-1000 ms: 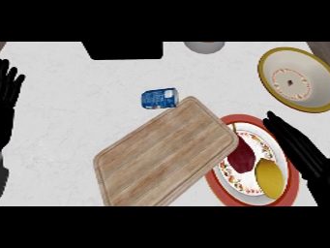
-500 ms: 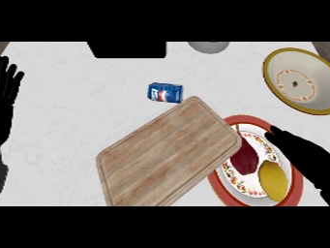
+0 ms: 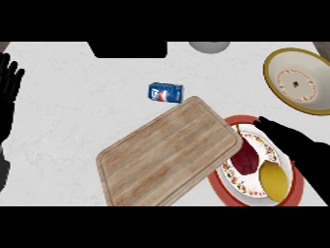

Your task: Pick the pear from the plate and place it in the bowl

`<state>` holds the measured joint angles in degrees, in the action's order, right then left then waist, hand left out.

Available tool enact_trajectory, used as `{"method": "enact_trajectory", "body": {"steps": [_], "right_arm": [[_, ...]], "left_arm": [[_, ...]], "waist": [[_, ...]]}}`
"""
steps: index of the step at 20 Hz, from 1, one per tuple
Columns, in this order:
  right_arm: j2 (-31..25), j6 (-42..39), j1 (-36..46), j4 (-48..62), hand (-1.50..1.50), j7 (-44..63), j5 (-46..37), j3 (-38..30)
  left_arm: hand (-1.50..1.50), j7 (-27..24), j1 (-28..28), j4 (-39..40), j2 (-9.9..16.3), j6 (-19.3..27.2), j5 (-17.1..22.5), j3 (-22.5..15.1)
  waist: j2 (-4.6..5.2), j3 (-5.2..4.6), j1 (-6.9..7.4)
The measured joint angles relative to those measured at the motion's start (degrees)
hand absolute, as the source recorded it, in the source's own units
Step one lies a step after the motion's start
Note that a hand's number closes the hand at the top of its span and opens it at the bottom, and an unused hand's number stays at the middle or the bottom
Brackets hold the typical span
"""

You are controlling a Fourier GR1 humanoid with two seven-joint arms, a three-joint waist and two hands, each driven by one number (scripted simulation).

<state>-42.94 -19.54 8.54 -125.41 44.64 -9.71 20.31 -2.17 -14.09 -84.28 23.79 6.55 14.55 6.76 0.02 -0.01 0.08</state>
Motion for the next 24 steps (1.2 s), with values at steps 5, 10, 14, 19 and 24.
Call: {"method": "enact_trajectory", "body": {"steps": [5, 10, 14, 19, 24], "right_arm": [[3.99, -1.37, -2.19, 5.54, -1.50, -5.30, -4.71, -0.49], [7.52, -1.66, -3.58, 11.83, -1.50, -10.88, -10.12, -1.55], [11.23, -2.28, -3.22, 15.47, -1.50, -13.56, -14.14, -1.90], [14.25, -2.48, -3.21, 19.19, -1.50, -19.56, -17.60, -3.10], [17.04, -2.42, -1.93, 23.80, -1.50, -24.58, -21.26, -3.52]], "left_arm": [[0.00, 0.29, 0.79, -0.76, -0.59, -1.24, -0.43, 0.94], [0.00, -0.34, 0.78, -0.07, -1.53, -2.04, -1.47, 1.79], [0.00, -0.46, 1.22, -0.50, -3.01, -2.04, -2.61, 2.00], [0.00, 0.99, 2.22, -3.27, -3.78, -2.28, -3.23, 2.71], [0.00, 1.51, 0.52, -2.08, -4.88, -2.19, -4.62, 2.63]], "waist": [[-0.01, 0.01, -0.01], [-0.01, 0.03, -0.08], [-0.02, 0.02, -0.06], [-0.03, 0.03, -0.02], [-0.01, 0.02, -0.04]]}}
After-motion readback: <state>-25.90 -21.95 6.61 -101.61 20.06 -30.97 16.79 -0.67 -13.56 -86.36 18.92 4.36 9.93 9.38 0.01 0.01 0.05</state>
